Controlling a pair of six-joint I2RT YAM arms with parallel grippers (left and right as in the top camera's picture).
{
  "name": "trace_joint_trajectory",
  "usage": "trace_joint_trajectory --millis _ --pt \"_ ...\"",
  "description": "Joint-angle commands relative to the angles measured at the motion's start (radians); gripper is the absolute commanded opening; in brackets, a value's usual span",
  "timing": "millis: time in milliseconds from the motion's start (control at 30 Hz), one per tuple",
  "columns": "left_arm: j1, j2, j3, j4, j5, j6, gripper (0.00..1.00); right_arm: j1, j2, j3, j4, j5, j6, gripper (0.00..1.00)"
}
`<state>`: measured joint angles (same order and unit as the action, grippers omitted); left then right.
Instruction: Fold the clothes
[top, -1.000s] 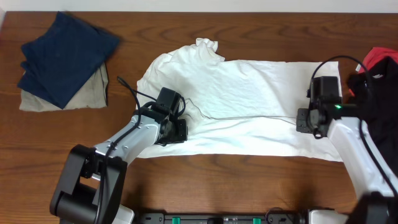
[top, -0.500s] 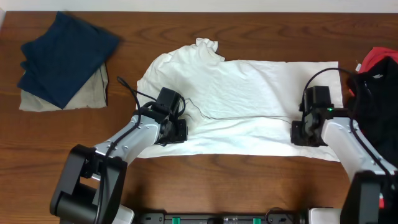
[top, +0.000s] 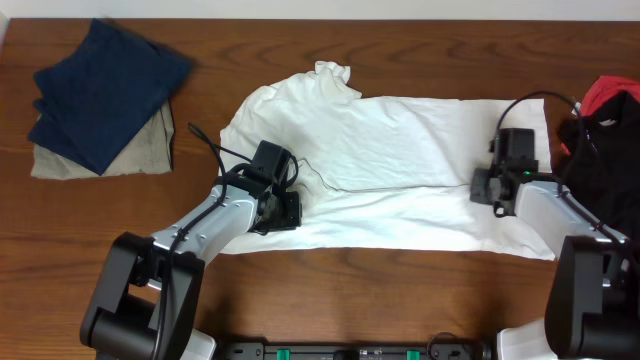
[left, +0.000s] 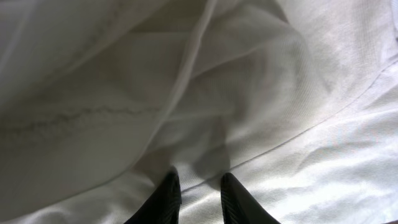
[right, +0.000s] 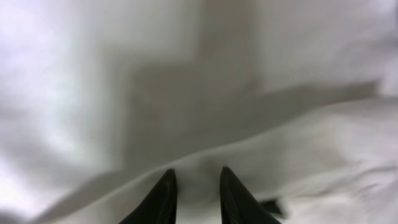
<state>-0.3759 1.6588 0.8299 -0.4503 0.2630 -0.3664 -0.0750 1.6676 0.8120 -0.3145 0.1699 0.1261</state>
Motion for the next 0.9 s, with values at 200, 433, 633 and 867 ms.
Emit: trace_joint_trajectory --millis 200,433,633,867 --pt "0.000 0.026 -0.008 -0.018 -0.008 -0.002 0.25 -0.103 -0.013 0.040 -0.121 0.017 0.019 0.31" --pt "0.032 -0.021 0.026 -0.020 -0.015 0.012 0.30 -0.102 -0.126 0.076 -0.327 -0.092 0.021 0.37" --pt "0.109 -0.138 0.032 -0.024 -0.106 0.018 0.52 -0.102 -0.159 0.076 -0.440 -0.092 0.100 0.43" --pt "0.232 -0.137 0.022 -0.034 -0.108 0.017 0.56 -0.102 -0.158 0.070 -0.550 -0.090 0.143 0.43"
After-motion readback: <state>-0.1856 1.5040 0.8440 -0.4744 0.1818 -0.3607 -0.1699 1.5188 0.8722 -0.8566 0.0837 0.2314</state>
